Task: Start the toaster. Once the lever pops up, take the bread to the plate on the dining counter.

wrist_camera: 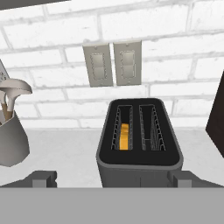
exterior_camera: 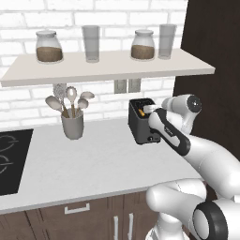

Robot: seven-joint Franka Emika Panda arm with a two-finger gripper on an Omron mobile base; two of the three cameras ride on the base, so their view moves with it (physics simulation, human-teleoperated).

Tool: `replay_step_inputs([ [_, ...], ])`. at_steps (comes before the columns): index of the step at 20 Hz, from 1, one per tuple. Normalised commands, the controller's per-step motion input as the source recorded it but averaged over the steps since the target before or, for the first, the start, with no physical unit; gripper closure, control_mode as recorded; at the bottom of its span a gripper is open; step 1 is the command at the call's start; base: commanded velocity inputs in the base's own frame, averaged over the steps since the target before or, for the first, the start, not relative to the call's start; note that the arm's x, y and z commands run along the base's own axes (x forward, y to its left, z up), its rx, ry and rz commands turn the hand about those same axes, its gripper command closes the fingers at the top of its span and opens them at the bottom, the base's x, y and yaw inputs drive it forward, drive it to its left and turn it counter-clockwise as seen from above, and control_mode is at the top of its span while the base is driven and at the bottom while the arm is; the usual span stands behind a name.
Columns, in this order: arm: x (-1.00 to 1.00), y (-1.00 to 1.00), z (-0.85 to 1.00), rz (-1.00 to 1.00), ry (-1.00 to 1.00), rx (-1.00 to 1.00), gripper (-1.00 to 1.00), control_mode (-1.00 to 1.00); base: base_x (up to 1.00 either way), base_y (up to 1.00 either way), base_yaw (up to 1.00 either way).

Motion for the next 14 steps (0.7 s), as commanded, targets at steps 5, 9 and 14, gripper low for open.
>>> replay_step_inputs([
  [5, 0.0, 0.0, 0.0, 0.0, 0.0, 0.0, -1.0, -1.0, 0.0, 0.0, 0.0],
  [9, 0.0, 0.0, 0.0, 0.0, 0.0, 0.0, -1.0, -1.0, 0.0, 0.0, 0.0],
  [14, 0.0, 0.0, 0.0, 0.0, 0.0, 0.0, -1.0, -1.0, 0.0, 0.0, 0.0],
])
